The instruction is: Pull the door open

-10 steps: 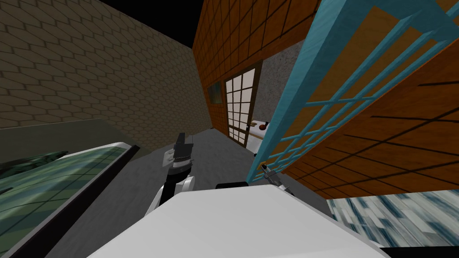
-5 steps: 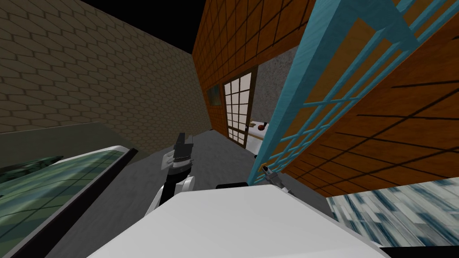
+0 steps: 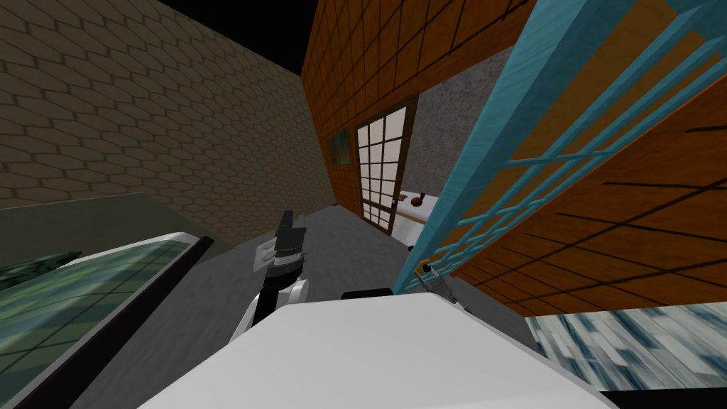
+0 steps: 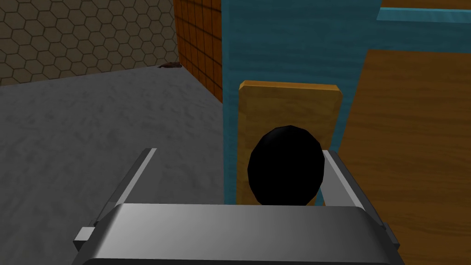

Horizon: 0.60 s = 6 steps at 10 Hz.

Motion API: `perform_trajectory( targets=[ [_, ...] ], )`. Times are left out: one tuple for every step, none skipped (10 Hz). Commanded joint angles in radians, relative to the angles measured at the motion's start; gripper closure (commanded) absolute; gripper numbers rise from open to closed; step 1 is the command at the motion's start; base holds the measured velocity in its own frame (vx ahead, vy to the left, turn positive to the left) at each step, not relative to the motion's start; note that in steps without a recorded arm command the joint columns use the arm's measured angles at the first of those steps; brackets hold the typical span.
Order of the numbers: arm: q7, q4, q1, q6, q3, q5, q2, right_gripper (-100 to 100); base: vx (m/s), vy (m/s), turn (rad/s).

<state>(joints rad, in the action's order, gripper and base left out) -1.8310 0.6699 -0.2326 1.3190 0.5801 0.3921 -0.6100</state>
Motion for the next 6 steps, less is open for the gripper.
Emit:
perform_trajectory(
  targets=[
    [0.0, -0.015, -0.003, 0.028, 0.024, -0.017, 0.024, 100, 0.03, 0.026, -0.022],
    [-0.003, -0.033, -0.007, 0.053, 0.031, -0.022, 0.023, 100, 0.014, 0.012, -0.002],
    [-0.003, -0.033, -0.007, 0.053, 0.031, -0.022, 0.023, 100, 0.013, 0.009, -0.005],
    [-0.003, -0.039, -0.007, 0.053, 0.031, -0.022, 0.023, 100, -0.005, 0.009, -0.002],
    [-0.003, -0.045, -0.007, 0.053, 0.031, -0.022, 0.023, 100, -0.008, 0.012, 0.005],
    [-0.007, -0.051, -0.011, 0.079, 0.039, -0.027, 0.022, 100, 0.007, 0.003, -0.006]
  ],
)
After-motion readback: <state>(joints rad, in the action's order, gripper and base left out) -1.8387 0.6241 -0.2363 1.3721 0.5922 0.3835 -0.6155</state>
